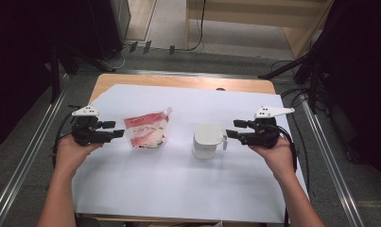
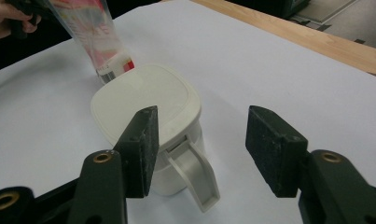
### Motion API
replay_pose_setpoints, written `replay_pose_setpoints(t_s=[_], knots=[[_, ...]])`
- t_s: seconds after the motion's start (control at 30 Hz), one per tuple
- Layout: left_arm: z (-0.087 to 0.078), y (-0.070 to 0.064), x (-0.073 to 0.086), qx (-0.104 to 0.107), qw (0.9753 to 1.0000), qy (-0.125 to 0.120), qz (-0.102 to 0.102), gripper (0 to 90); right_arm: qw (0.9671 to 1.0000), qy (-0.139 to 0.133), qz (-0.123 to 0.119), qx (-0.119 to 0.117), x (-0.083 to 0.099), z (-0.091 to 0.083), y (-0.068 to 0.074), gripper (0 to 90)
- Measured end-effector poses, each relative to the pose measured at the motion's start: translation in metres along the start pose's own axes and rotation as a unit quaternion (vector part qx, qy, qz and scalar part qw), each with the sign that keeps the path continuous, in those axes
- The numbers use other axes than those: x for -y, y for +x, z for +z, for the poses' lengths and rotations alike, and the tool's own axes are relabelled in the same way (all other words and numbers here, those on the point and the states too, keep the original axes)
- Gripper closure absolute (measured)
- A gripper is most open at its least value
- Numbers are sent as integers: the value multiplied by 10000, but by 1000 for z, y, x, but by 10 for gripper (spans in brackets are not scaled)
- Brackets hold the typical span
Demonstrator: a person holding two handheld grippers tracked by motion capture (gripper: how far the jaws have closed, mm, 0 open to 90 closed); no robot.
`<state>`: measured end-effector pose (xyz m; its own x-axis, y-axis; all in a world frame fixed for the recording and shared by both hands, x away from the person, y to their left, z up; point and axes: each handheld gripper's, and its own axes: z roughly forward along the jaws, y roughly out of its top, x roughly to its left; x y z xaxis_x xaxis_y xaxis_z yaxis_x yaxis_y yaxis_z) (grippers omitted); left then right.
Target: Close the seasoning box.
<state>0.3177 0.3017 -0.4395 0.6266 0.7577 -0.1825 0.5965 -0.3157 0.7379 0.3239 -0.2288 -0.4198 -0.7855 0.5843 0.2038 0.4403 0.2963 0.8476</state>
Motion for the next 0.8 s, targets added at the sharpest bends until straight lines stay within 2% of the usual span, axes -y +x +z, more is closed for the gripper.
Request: replay_pose_setpoints(t_s=[0.07, 0.33, 0.6, 0.8], knots=[[0, 0, 0, -10, 10000, -6, -55, 409, 10000, -26, 34, 42, 2, -3, -3, 440], [0, 0, 0, -9, 10000, 23, 9, 408, 9995, -85, 173, 238, 11, -13, -12, 422], [-1, -1, 0, 37, 10000, 61, 6, 406, 9987, -91, 313, 395, 22, -16, -25, 417], [-1, -1, 1, 23, 10000, -8, -55, 402, 9974, -50, 473, 547, 28, -15, -34, 402]])
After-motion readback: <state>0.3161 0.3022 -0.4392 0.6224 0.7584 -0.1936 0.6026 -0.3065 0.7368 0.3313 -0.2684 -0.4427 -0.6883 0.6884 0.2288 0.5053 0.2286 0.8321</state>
